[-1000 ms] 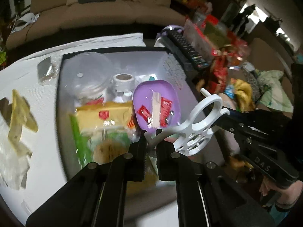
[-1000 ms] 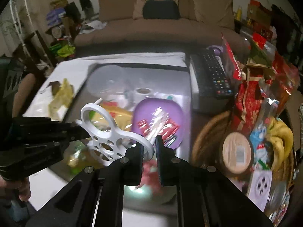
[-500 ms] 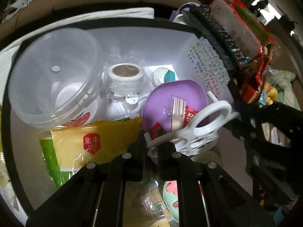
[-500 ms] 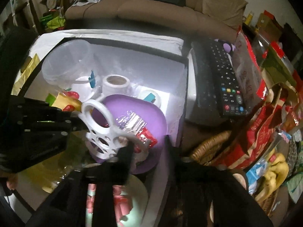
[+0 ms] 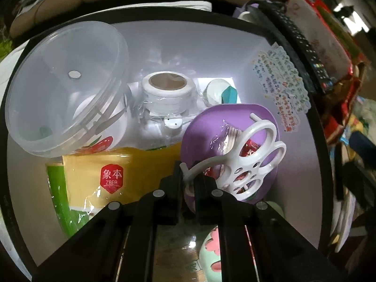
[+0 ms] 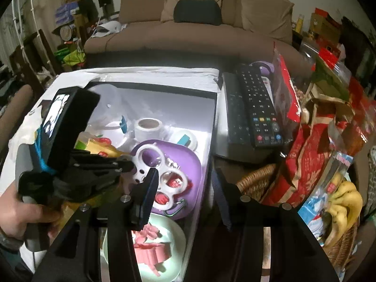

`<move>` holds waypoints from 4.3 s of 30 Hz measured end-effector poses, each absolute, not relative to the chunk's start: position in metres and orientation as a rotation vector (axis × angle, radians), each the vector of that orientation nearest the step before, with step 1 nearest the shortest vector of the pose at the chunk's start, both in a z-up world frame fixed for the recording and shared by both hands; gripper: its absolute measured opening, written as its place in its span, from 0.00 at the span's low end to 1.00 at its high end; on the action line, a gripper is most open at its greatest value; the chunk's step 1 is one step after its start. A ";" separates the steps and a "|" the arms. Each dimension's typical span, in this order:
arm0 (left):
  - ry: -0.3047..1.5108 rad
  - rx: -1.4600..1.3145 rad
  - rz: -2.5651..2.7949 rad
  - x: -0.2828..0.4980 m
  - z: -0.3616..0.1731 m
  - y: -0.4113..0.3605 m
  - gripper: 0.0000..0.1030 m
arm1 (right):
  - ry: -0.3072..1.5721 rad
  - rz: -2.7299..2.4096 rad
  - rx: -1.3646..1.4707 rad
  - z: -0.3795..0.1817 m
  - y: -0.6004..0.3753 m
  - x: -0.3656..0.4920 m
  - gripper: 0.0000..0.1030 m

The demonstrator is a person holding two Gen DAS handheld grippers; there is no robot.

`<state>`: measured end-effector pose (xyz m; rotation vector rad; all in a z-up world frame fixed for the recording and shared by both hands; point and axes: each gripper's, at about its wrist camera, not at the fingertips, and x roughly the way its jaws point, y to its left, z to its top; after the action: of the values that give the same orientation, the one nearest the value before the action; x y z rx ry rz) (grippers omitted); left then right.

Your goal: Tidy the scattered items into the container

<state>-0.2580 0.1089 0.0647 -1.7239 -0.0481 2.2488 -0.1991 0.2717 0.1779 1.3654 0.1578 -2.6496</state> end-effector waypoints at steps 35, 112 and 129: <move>0.086 -1.458 2.525 -0.157 0.153 0.064 0.96 | -0.007 -2.689 1.231 0.196 0.252 -0.131 1.00; -0.361 -1.525 2.733 0.051 0.037 -0.236 0.24 | -0.021 -2.343 1.163 0.115 0.009 0.053 1.00; -0.139 -0.925 2.451 0.089 0.171 -0.145 0.24 | -0.486 -2.112 1.008 0.225 0.040 0.002 0.86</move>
<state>0.0890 -0.1450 0.1715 -0.9248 -0.1385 2.4506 0.0020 0.0400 0.2253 1.0083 -0.4858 -2.1119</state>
